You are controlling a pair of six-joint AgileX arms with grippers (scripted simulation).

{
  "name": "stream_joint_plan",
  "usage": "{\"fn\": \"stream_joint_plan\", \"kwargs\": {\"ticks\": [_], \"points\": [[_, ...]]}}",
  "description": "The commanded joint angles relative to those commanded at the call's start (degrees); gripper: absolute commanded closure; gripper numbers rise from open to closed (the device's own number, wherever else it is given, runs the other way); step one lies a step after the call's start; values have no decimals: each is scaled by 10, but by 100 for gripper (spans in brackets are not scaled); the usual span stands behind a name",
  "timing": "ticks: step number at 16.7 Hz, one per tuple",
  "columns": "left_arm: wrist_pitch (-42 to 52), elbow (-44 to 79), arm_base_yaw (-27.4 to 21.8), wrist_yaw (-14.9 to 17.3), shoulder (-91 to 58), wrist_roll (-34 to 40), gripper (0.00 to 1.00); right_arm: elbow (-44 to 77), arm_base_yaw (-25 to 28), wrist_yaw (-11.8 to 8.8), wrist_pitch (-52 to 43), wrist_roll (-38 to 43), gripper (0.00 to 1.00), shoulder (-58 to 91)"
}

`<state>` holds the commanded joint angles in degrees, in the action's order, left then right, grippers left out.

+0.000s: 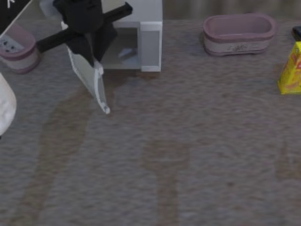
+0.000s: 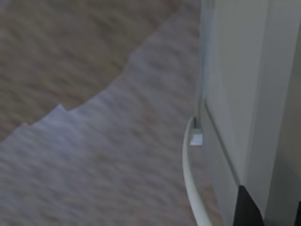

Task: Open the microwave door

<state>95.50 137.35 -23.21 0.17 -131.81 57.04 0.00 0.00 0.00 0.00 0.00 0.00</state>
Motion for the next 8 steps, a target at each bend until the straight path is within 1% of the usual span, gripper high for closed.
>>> {"fn": "stream_joint_plan", "kwargs": {"ticks": [5, 8], "points": [[-3, 0, -2, 0, -2, 0, 100, 0, 0, 0, 0, 0, 0, 0], [-26, -35, 0, 1, 8, 0, 100, 0, 0, 0, 0, 0, 0, 0]]}}
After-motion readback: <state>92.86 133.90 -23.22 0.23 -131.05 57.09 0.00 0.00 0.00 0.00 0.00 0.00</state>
